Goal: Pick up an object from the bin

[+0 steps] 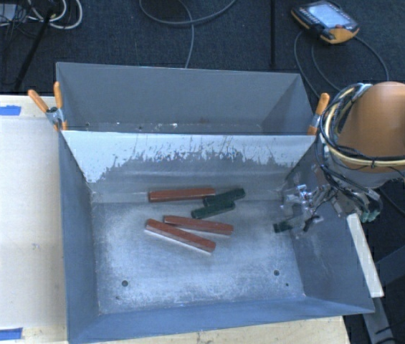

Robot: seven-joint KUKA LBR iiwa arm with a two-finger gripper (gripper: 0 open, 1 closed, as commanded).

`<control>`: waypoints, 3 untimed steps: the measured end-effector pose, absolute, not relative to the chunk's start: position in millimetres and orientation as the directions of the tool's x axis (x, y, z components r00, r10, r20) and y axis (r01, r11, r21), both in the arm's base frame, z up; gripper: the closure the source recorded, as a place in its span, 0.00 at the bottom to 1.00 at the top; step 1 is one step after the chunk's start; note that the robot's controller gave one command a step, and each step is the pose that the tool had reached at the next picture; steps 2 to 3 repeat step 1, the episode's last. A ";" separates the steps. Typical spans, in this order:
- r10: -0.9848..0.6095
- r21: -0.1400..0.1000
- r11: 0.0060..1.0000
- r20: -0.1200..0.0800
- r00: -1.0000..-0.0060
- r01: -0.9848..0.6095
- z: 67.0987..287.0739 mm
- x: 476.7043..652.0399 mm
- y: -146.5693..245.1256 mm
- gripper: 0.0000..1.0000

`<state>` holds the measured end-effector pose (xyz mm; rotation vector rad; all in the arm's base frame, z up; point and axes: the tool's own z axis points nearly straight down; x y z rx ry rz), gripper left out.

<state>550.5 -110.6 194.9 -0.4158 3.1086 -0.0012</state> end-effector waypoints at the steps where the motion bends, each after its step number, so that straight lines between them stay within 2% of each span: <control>1: -0.185 0.001 0.983 -0.001 -0.983 -0.185 154.6 571.7 -123.1 1.00; 3: -0.185 0.001 0.983 -0.001 -0.983 -0.185 154.6 571.7 -123.1 1.00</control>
Offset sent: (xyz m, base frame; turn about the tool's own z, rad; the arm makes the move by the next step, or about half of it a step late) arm 0.0252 0.0087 -0.0108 0.0131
